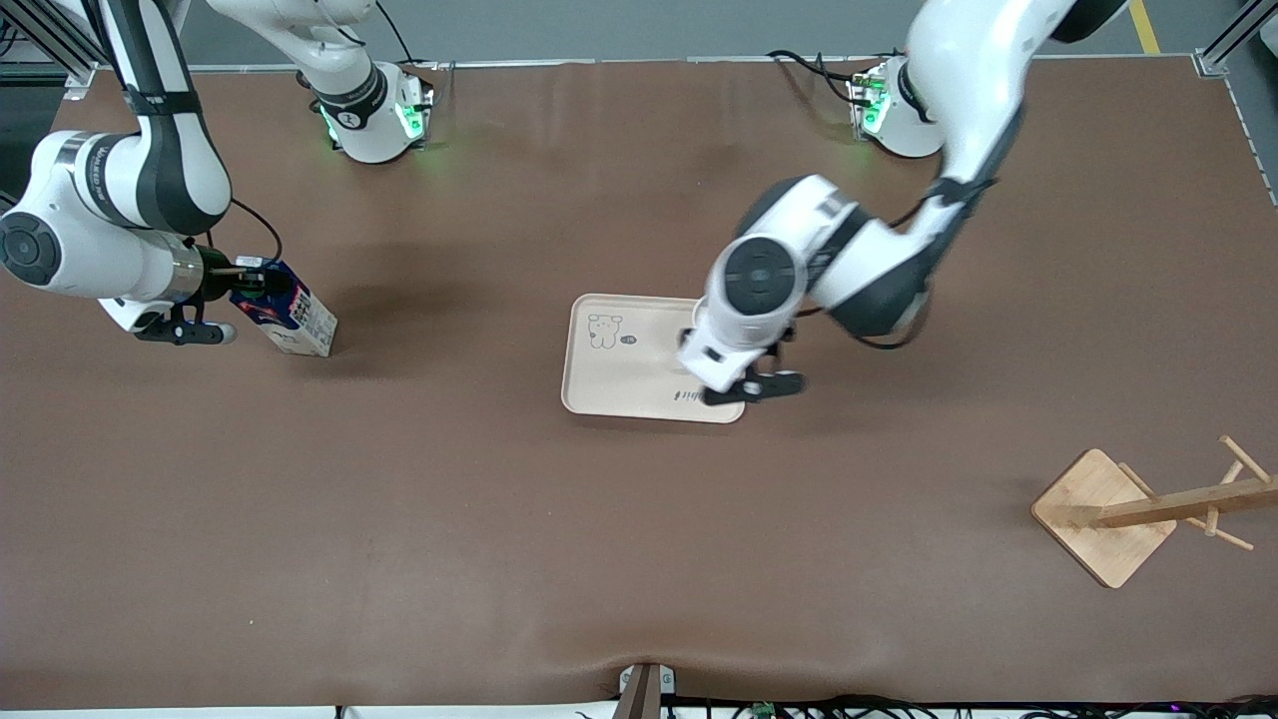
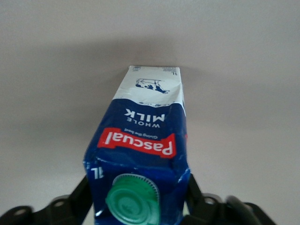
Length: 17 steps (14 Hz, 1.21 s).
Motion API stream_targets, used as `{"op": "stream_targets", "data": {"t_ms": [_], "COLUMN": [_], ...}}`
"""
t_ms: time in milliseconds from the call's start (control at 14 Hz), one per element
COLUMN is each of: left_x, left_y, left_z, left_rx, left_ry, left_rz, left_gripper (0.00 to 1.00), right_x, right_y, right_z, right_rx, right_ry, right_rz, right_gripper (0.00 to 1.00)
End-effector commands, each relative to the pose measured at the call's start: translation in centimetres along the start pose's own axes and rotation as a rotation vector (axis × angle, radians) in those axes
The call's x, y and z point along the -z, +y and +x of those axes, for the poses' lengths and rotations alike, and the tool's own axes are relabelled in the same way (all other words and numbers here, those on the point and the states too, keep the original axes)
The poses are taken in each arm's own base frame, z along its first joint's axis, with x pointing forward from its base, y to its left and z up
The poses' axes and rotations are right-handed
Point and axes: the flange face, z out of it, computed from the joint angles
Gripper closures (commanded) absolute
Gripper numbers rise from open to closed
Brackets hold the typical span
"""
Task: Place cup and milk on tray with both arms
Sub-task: 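Lower the mug onto the tray while the right gripper grasps the milk, then release the mug and withdraw the left gripper while the right gripper carries milk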
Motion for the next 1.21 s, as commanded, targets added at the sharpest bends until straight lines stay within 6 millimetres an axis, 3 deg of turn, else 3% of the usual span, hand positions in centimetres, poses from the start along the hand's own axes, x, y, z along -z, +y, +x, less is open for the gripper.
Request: {"op": "stream_targets", "data": {"t_ms": [0,143,214,429,571,643,786,929,1071,1143], "left_x": [5.2,8.1,9.4,13.7,15.3,16.2,18.4,20.5,22.0,23.3], "left_y": [-5.7,-10.4,-12.9,-19.3,-21.3,-22.8,-25.5,-26.5,-29.2,-29.7], "left_z": [1.7,3.8,4.6,5.5,5.2,5.0,4.1,2.3,1.4,0.4], "left_rx": [0.065,0.066,0.042,0.041,0.015,0.019,-0.004,-0.06,-0.055,-0.087], "left_ry": [0.055,0.087,0.093,0.138,0.143,0.143,0.147,0.152,0.137,0.154], "left_rz": [0.015,0.005,0.008,0.01,0.026,0.036,0.057,0.078,0.085,0.091], "left_gripper": [0.0,0.0,0.0,0.0,0.0,0.0,0.0,0.0,0.0,0.0], "right_x": [1.5,6.3,9.0,13.8,15.2,15.7,15.5,14.8,12.8,11.8], "right_y": [0.0,-1.0,-2.7,-10.7,-15.8,-18.6,-26.3,-33.9,-39.3,-41.4], "right_z": [-0.9,-0.9,-0.9,-1.2,-1.0,-0.9,-1.0,-0.6,0.2,0.2], "right_rx": [-0.014,-0.004,0.027,0.156,0.227,0.233,0.136,0.019,-0.046,-0.07], "right_ry": [-0.016,-0.049,-0.049,-0.035,-0.011,-0.005,-0.018,-0.016,-0.033,-0.046], "right_rz": [-0.005,0.009,0.006,0.035,0.077,0.094,0.11,0.082,0.068,0.07], "right_gripper": [1.0,1.0,1.0,1.0,1.0,1.0,1.0,1.0,1.0,1.0]}}
